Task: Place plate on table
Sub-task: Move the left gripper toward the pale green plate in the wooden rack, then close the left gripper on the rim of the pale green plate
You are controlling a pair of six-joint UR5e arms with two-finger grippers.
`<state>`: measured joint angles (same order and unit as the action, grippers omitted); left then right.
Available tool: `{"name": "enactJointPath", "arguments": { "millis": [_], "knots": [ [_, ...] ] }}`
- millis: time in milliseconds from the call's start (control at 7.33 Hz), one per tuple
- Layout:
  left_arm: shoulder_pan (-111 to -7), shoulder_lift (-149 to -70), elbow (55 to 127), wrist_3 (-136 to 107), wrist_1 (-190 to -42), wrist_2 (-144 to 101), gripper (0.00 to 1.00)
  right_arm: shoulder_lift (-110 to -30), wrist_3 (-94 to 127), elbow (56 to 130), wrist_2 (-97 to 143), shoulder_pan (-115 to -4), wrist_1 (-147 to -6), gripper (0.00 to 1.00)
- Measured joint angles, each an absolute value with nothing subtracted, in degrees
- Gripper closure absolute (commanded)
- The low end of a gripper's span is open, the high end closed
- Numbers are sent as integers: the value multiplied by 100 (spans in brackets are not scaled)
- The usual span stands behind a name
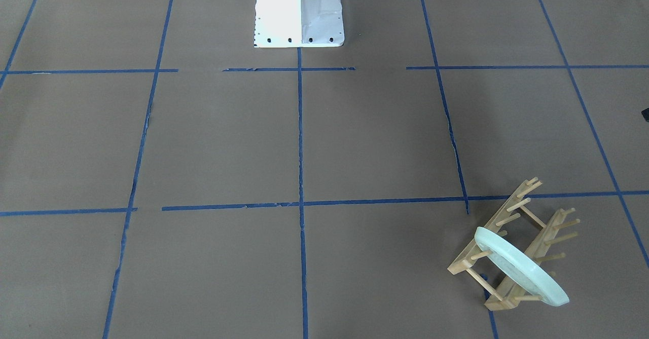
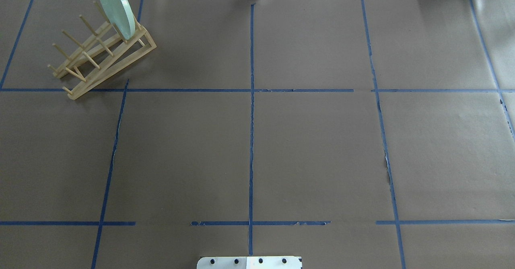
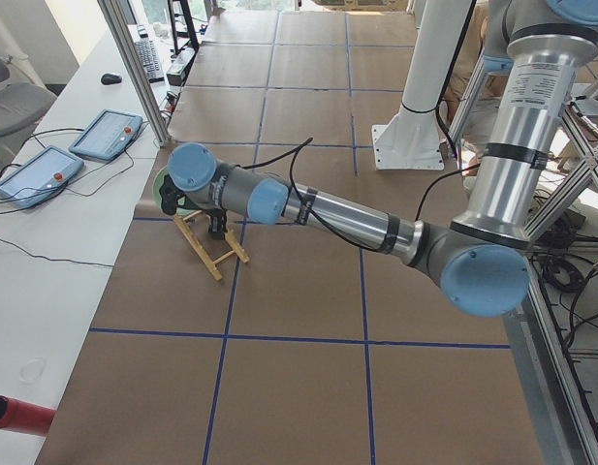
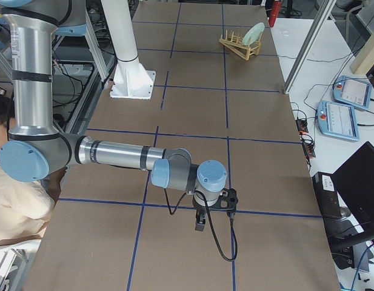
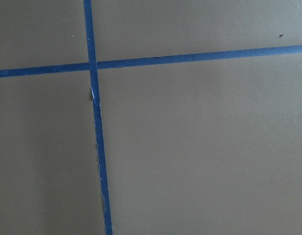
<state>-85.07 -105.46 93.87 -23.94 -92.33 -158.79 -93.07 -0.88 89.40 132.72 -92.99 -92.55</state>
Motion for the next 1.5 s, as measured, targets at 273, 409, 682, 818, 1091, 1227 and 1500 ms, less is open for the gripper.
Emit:
{"name": "enactJointPath", "arguments": {
  "millis": [273,409,682,818,1091,1227,1500],
  "knots": [
    [-8169,-11071,8948,-2994,-9704,-15900,1,-9307,-88,8939,13271,-9299,-9255,0],
    [-8106,-11143,8743,-3235,-10125,-15428,1,-9308,-88,8939,13272,-9299,-9255,0],
    [-7729,-11316,8364,-4449,-10965,-13614,2,-9308,-88,8938,13271,-9299,-9255,0],
    [-7582,-11502,8087,-5401,-11502,-12913,1,-9307,-88,8938,13271,-9299,-9255,0],
    [-7557,-11797,7660,-7381,-12771,-12863,2,-9308,-88,8941,13271,-9299,-9255,0],
    [-7639,-11857,7581,-8071,-13190,-13424,2,-9307,-88,8943,13272,-9299,-9255,0],
    [-7700,-12043,7222,-8937,-13925,-13751,2,-9308,-88,8943,13272,-9299,-9255,0]
  ]
}}
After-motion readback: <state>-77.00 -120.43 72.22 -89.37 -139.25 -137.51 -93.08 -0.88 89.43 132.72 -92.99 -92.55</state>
